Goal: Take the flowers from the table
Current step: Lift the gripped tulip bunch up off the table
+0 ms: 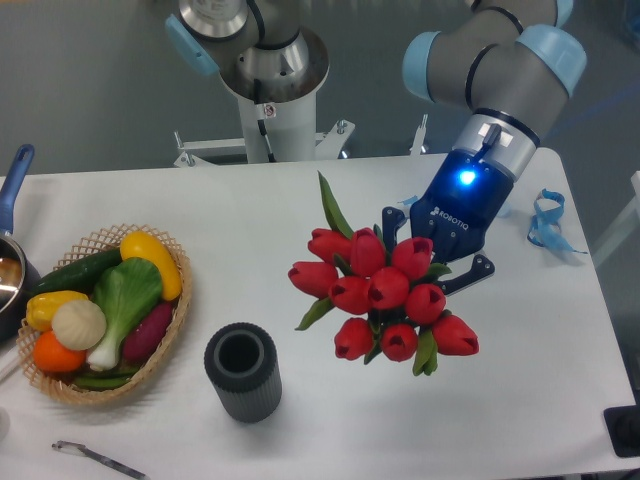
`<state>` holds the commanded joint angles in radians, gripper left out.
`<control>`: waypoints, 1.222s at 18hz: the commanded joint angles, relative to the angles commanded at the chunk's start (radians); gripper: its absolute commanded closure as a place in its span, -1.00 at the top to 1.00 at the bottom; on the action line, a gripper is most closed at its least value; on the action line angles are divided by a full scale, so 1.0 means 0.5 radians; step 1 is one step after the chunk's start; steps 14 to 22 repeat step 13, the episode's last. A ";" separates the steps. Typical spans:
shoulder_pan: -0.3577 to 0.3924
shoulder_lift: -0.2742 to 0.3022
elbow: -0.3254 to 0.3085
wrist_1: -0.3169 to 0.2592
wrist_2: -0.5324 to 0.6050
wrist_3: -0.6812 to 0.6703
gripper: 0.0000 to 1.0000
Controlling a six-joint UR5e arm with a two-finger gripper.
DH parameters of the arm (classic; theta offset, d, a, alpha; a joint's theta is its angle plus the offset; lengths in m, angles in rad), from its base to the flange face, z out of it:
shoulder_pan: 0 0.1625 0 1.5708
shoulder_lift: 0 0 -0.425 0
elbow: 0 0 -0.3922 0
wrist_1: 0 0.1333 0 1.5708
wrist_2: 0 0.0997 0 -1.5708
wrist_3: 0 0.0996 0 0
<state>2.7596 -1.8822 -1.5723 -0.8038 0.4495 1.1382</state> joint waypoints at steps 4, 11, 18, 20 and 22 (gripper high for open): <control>-0.006 0.000 0.006 0.003 -0.003 0.003 -0.51; -0.006 0.003 0.024 0.003 -0.003 0.000 -0.51; -0.006 0.000 0.025 0.003 -0.003 0.000 -0.51; -0.006 0.000 0.025 0.003 -0.003 0.000 -0.51; -0.006 0.000 0.025 0.003 -0.003 0.000 -0.51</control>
